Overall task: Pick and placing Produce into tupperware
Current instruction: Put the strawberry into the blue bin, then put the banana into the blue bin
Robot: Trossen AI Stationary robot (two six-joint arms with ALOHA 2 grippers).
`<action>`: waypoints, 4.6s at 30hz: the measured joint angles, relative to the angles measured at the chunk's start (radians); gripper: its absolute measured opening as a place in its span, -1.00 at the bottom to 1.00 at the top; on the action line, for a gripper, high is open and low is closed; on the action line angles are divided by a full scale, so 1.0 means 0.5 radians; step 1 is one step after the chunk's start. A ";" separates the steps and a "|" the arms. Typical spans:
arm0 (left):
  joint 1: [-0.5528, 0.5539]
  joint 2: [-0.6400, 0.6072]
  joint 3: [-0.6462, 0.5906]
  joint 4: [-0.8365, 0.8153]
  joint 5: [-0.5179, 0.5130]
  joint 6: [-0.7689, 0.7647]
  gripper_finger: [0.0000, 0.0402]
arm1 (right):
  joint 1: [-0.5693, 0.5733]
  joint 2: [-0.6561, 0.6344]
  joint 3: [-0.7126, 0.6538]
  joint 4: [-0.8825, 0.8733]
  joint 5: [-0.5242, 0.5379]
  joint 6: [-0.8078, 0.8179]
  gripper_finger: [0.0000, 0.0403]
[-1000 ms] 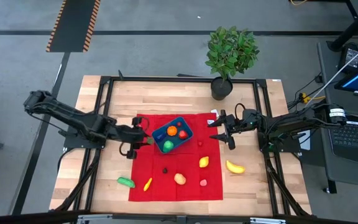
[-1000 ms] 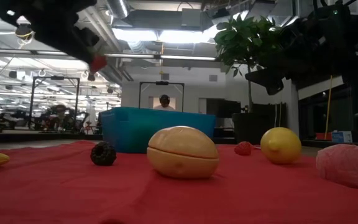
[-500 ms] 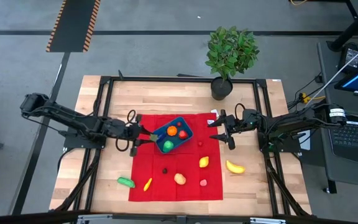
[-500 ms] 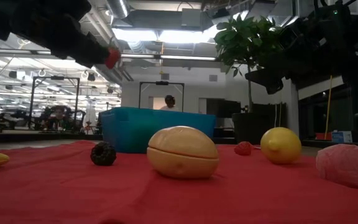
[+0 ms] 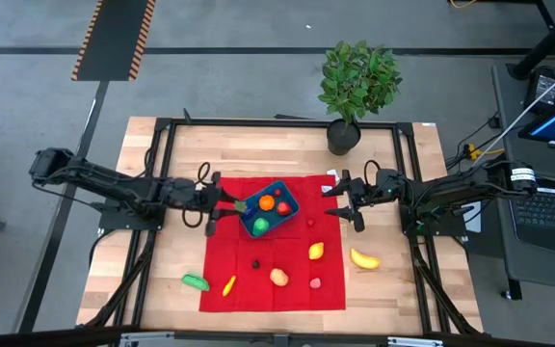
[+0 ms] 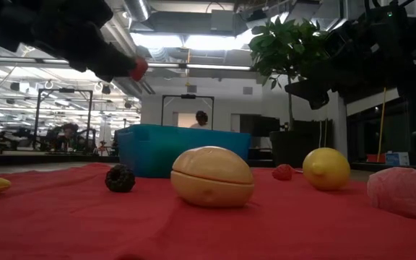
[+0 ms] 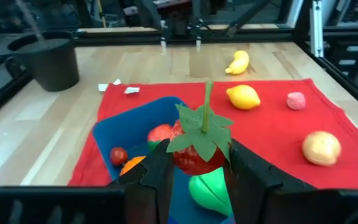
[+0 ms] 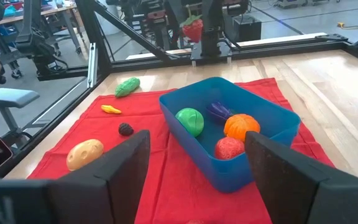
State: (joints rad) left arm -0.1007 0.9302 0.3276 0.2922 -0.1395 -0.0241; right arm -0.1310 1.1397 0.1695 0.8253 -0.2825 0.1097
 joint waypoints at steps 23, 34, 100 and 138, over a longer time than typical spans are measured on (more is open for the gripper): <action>0.074 0.000 0.000 0.047 -0.159 -0.096 -0.48 | -0.001 -0.001 0.000 0.000 0.001 -0.021 0.31; 0.082 0.327 0.208 -0.060 -0.159 -0.044 -0.47 | -0.001 -0.001 -0.001 -0.002 0.002 -0.021 0.31; 0.167 1.241 1.436 -1.656 0.204 0.263 -0.16 | -0.001 -0.001 0.001 -0.169 0.001 0.032 0.31; -0.149 -0.154 0.069 -0.290 -0.370 -0.045 -0.16 | 0.165 -0.143 1.183 -3.209 0.327 0.511 0.31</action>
State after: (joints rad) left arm -0.1752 0.8530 0.3620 0.1471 -0.3244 -0.0463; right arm -0.0486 1.0682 0.7609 -0.7792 -0.1190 0.3650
